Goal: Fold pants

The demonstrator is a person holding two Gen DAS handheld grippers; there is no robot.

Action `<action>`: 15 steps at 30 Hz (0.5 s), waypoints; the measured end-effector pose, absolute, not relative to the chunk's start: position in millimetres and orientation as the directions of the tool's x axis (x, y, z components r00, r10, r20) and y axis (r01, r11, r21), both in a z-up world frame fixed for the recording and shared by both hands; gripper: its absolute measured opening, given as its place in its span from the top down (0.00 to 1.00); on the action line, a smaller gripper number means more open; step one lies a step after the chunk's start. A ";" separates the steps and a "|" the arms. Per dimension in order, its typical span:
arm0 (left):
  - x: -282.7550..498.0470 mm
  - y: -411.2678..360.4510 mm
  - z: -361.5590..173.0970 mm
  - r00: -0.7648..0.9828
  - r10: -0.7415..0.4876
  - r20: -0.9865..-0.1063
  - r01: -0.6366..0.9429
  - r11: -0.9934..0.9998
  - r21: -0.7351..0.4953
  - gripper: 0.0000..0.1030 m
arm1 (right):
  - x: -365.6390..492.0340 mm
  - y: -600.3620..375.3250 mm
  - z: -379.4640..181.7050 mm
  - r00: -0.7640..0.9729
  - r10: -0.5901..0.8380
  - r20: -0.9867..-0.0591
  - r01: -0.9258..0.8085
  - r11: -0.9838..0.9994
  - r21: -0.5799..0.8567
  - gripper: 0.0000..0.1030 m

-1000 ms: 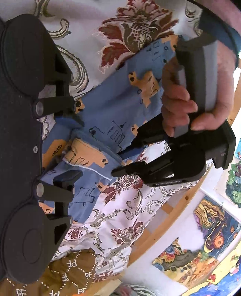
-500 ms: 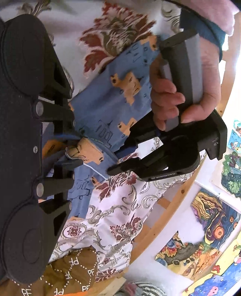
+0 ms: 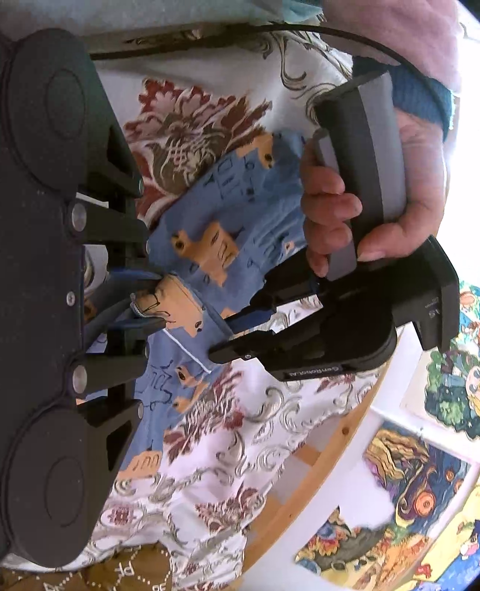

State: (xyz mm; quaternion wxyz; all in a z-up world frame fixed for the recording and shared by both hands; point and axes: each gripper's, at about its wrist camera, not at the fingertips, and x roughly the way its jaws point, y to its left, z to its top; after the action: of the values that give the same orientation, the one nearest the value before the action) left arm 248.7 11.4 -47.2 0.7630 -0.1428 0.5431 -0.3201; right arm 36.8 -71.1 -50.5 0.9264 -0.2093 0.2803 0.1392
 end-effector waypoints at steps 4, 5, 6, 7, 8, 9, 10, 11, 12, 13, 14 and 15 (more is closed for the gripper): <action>251.3 16.1 -50.5 0.206 -0.600 -0.773 0.343 0.784 -0.518 0.80 | 46.4 -67.5 -62.6 0.772 0.149 -0.618 -0.397 0.872 -0.286 0.75; 251.3 15.0 -52.0 0.207 -0.588 -0.782 0.349 0.791 -0.503 0.79 | 47.5 -67.9 -64.6 0.767 0.156 -0.622 -0.401 0.874 -0.276 0.73; 251.9 13.5 -54.6 0.205 -0.574 -0.793 0.352 0.799 -0.488 0.79 | 47.6 -69.2 -64.6 0.765 0.167 -0.622 -0.407 0.875 -0.264 0.68; 252.6 12.9 -58.0 0.202 -0.561 -0.803 0.354 0.806 -0.474 0.78 | 46.7 -71.3 -62.4 0.762 0.183 -0.621 -0.414 0.875 -0.250 0.59; 253.0 13.0 -61.0 0.201 -0.550 -0.811 0.349 0.813 -0.466 0.76 | 45.4 -73.4 -60.3 0.763 0.192 -0.618 -0.416 0.877 -0.241 0.55; 252.8 13.4 -63.1 0.201 -0.541 -0.817 0.342 0.820 -0.459 0.74 | 42.8 -76.9 -56.4 0.766 0.205 -0.609 -0.419 0.878 -0.232 0.40; 252.2 13.8 -63.1 0.204 -0.537 -0.819 0.340 0.823 -0.455 0.72 | 39.1 -82.0 -50.5 0.778 0.217 -0.590 -0.416 0.882 -0.224 0.25; 250.8 14.6 -61.0 0.214 -0.531 -0.820 0.338 0.827 -0.448 0.64 | 35.6 -86.5 -45.5 0.791 0.223 -0.570 -0.409 0.885 -0.222 0.20; 248.6 15.2 -57.6 0.226 -0.522 -0.822 0.343 0.833 -0.434 0.58 | 32.0 -91.5 -40.4 0.804 0.226 -0.550 -0.403 0.888 -0.223 0.12; 245.4 15.0 -53.2 0.246 -0.506 -0.827 0.351 0.842 -0.411 0.40 | 27.7 -97.7 -34.5 0.823 0.217 -0.525 -0.386 0.892 -0.236 0.05; 241.3 14.9 -47.9 0.274 -0.484 -0.831 0.359 0.853 -0.378 0.28 | 25.0 -102.9 -29.9 0.842 0.197 -0.503 -0.361 0.898 -0.252 0.01; 236.6 15.0 -42.8 0.304 -0.467 -0.831 0.369 0.862 -0.349 0.27 | 22.3 -108.5 -25.8 0.861 0.173 -0.479 -0.331 0.905 -0.268 0.01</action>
State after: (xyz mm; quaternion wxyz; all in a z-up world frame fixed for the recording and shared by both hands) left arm 236.6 15.0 -42.8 0.8060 -0.0462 0.5302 -0.2590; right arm 22.3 -108.5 -25.8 0.9488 -0.1733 0.2281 0.1330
